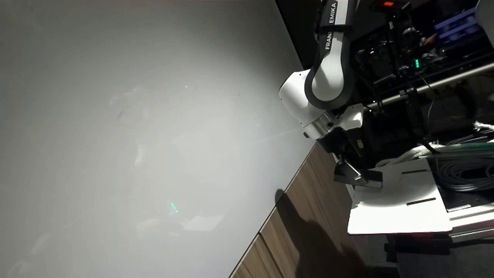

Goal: Pick up the eraser from the table and use it to wipe the white board then place it back on the table.

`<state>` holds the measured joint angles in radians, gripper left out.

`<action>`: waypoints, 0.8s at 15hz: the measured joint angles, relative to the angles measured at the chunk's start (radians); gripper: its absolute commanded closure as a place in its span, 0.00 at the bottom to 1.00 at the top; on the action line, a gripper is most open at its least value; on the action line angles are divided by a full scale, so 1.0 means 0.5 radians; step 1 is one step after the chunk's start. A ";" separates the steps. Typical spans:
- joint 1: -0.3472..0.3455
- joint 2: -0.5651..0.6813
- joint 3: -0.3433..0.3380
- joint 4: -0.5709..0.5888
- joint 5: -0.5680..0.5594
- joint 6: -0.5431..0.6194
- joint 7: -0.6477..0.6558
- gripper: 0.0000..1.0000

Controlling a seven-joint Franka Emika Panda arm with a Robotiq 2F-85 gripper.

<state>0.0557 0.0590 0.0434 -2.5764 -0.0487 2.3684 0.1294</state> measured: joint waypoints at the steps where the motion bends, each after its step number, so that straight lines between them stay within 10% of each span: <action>1: 0.000 0.011 0.000 -0.003 0.016 0.000 0.000 0.71; 12: -0.005 0.134 0.000 0.098 0.071 -0.049 -0.005 0.71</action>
<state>0.0532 0.1259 0.0433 -2.5276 -0.0132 2.3439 0.1269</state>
